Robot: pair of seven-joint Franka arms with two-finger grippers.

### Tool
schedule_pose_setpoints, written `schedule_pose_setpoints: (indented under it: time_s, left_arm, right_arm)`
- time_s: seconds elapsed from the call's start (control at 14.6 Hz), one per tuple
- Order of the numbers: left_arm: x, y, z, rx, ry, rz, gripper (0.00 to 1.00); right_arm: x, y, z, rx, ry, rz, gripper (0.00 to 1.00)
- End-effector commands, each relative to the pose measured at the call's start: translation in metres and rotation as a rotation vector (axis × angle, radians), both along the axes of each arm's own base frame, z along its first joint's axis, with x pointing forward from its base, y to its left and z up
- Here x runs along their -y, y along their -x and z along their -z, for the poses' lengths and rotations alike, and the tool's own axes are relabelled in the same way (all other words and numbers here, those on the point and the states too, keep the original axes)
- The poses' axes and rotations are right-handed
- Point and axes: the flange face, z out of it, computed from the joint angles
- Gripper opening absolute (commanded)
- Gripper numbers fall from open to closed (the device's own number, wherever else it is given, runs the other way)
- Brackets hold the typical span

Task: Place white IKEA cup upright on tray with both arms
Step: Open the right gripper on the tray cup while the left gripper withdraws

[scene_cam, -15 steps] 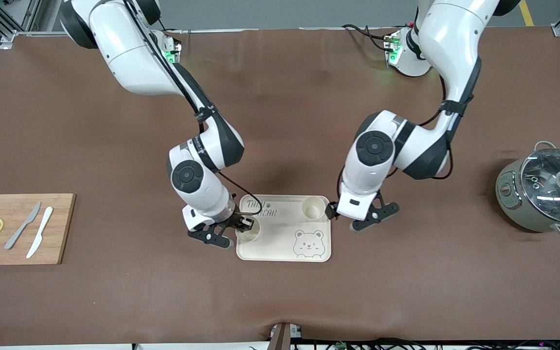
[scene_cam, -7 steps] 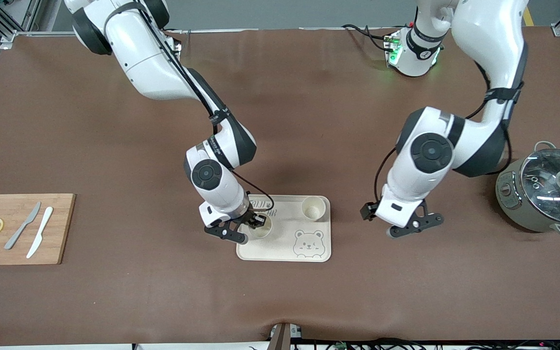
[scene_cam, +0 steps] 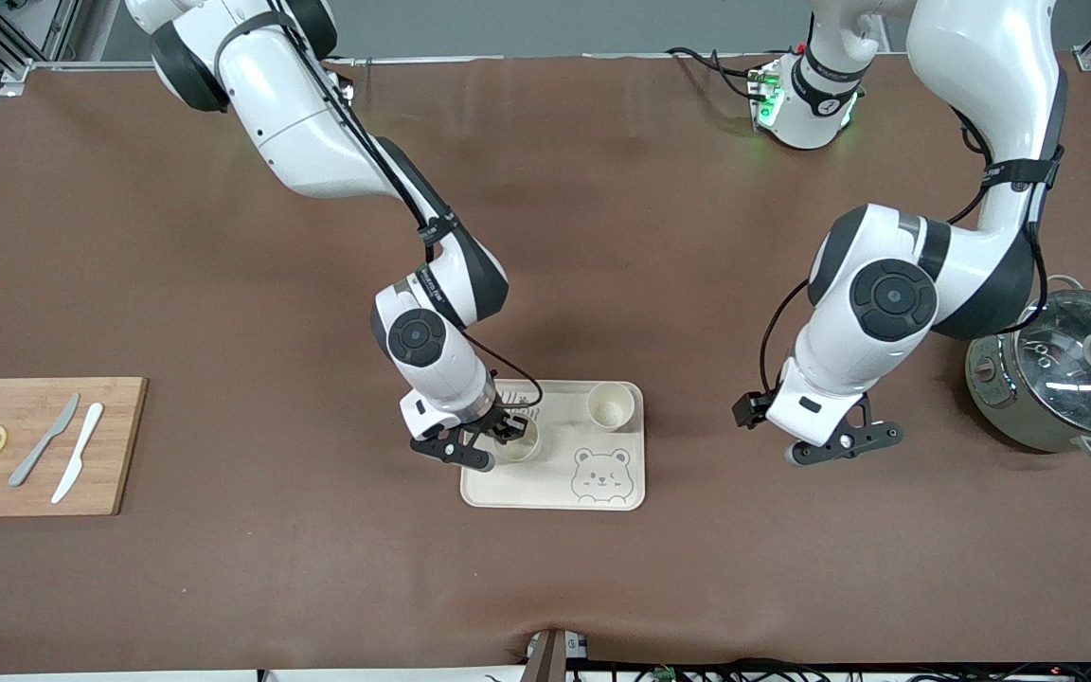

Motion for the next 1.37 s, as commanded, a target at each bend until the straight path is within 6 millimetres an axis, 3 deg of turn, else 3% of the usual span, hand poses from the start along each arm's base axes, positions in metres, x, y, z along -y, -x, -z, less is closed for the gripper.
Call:
schedule_pose_setpoints:
  time_s: [0.0,0.07,0.27,0.34,0.68,0.82,0.96,1.03,1.23,1.3]
  left_arm:
    - [-0.030,0.006,-0.019,-0.034,-0.004,0.047,1.00]
    - [-0.049,0.004,-0.023,-0.036,0.007,0.048,1.00]
    - [-0.097,-0.002,-0.036,-0.037,0.026,0.095,1.00]
    - [-0.114,-0.003,-0.035,-0.043,0.024,0.113,1.00]
    - [-0.182,-0.002,-0.055,-0.052,0.060,0.074,1.00]
    - [-0.211,-0.001,-0.063,-0.045,0.060,0.089,1.00]
    - [-0.240,0.003,-0.061,-0.067,0.058,0.114,1.00]
    - [-0.260,0.005,-0.061,-0.071,0.058,0.128,1.00]
    - [-0.307,0.008,-0.067,-0.060,0.063,0.150,1.00]
    - [-0.326,0.010,-0.065,-0.054,0.071,0.164,1.00]
  right_arm:
    - [-0.003,-0.003,0.002,0.016,0.006,0.013,0.00]
    - [-0.001,-0.004,0.002,0.015,0.007,0.014,0.16]
    - [0.005,-0.008,0.000,0.013,0.006,0.022,0.91]
    - [0.007,-0.009,-0.002,0.011,0.009,0.024,1.00]
    - [0.017,-0.015,-0.026,0.013,0.020,0.016,1.00]
    - [0.028,-0.019,-0.056,0.003,0.045,0.006,1.00]
    - [0.048,-0.020,-0.106,-0.033,0.074,-0.045,1.00]
    - [0.062,-0.019,-0.140,-0.056,0.084,-0.064,1.00]
    - [0.118,0.003,-0.235,-0.161,0.126,-0.127,1.00]
    - [0.153,0.012,-0.269,-0.194,0.135,-0.127,1.00]
